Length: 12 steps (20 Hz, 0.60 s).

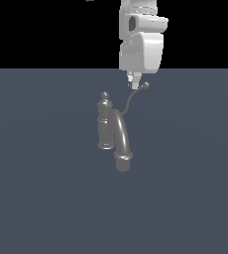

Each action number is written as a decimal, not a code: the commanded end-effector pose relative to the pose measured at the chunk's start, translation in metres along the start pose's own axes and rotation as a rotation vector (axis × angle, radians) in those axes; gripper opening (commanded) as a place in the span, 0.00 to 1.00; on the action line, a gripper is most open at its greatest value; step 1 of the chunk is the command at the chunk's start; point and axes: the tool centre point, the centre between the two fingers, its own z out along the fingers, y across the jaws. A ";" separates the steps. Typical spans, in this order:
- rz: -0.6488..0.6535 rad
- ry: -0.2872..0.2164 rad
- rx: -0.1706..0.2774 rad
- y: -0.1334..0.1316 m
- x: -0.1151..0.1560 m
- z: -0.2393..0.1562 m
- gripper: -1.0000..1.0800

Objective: Turn on the faucet by rotating a designated handle.

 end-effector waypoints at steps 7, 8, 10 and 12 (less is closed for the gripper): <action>0.042 0.005 -0.002 -0.011 0.044 0.001 0.00; 0.042 0.005 -0.002 -0.011 0.044 0.001 0.00; -0.008 -0.005 0.001 -0.022 0.011 0.000 0.00; -0.005 -0.004 0.001 -0.028 0.013 0.000 0.00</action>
